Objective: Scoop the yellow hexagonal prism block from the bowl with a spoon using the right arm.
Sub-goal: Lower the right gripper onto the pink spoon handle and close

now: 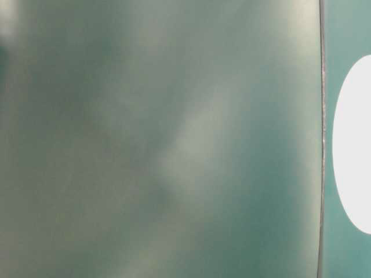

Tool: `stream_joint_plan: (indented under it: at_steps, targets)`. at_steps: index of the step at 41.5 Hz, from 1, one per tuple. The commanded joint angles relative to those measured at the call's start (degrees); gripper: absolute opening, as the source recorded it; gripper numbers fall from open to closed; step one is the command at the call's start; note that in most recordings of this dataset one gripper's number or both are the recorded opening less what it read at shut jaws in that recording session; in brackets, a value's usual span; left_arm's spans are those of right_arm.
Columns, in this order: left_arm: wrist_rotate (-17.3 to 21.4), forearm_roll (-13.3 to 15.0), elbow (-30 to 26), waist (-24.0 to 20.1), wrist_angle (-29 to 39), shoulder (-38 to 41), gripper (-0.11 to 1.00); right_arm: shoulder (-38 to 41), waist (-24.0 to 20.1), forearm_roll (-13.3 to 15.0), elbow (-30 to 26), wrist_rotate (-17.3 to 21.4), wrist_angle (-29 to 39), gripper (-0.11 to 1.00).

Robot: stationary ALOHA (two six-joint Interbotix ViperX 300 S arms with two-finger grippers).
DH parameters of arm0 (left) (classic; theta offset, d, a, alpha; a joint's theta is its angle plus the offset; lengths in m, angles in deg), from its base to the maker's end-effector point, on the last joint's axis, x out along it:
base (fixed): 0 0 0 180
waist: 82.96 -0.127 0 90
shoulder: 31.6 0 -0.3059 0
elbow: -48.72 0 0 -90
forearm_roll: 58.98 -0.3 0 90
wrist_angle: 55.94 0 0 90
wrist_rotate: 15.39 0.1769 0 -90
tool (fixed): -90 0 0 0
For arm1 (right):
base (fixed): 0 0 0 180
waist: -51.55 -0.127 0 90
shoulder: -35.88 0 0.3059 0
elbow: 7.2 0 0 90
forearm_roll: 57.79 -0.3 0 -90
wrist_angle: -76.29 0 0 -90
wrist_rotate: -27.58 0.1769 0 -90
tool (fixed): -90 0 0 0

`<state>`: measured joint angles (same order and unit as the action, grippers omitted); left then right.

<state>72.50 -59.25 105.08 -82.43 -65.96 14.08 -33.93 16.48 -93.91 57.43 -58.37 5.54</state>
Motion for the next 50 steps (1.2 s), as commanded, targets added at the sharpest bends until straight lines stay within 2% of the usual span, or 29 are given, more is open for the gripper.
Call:
stream_joint_plan:
  at_steps: [1,6,50]
  targets:
    - [-0.18,-0.09,-1.41,0.09,-0.18,0.26,0.08,-0.09,-0.53,-0.44,-0.35,0.79,-0.7,0.58]
    - [-0.26,-0.09,-1.49,0.09,0.0,0.18,0.08,0.62,-0.97,-0.44,-0.35,1.76,-0.53,0.58]
    - [-0.26,-0.09,-1.49,0.09,0.18,0.18,0.08,1.05,-1.32,-1.49,-0.09,1.76,0.97,0.58]
